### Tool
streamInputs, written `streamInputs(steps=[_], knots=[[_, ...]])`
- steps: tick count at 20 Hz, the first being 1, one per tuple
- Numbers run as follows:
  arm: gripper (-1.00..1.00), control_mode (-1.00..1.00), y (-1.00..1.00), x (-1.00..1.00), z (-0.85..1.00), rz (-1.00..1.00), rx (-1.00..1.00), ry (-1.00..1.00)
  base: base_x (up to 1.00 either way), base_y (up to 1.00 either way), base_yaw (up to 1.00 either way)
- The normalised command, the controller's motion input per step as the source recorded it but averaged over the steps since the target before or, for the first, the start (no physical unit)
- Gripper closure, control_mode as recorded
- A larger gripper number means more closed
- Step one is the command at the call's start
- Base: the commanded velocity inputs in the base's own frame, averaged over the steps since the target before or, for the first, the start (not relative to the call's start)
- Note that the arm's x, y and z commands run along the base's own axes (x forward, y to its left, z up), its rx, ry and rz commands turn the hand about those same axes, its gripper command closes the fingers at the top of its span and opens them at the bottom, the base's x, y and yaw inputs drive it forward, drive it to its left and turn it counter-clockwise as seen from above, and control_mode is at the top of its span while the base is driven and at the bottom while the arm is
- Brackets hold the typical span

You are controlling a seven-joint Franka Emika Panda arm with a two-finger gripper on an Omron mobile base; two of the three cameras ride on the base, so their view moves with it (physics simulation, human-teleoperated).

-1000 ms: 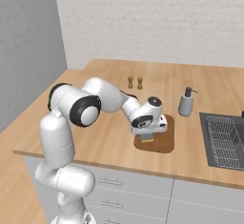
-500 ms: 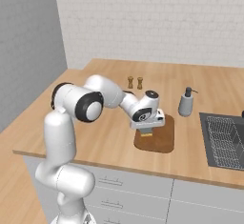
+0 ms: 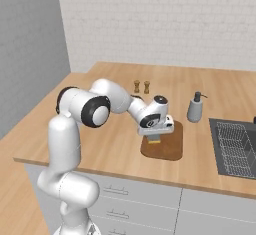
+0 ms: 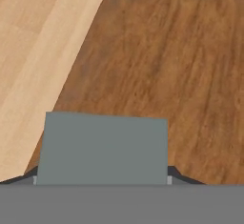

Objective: Pick up the sponge from the counter and clean the cutting board by briefly scrubbing or pressing down on the cutting board. Once finished, release the sponge.

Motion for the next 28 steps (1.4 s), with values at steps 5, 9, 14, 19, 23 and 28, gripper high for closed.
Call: streamInputs(steps=[5,9,14,19,23,28], knots=[[1.0,-1.0,0.06,0.67,-0.01,0.0,0.0,0.0,0.0,0.0,0.0],[1.0,-1.0,0.12,0.44,-0.41,0.0,0.07,-0.01,0.0,0.0,0.0],[1.0,-1.0,0.07,0.24,-1.0,0.03,0.03,0.02,0.0,0.0,0.0],[1.0,-1.0,0.32,0.01,-0.68,0.02,-0.01,-0.07,0.0,0.0,0.0],[1.0,-1.0,0.25,0.33,0.11,0.0,0.01,-0.14,0.0,0.0,0.0],[1.0,-1.0,0.22,0.64,-0.03,0.0,0.04,-0.04,0.0,0.0,0.0]])
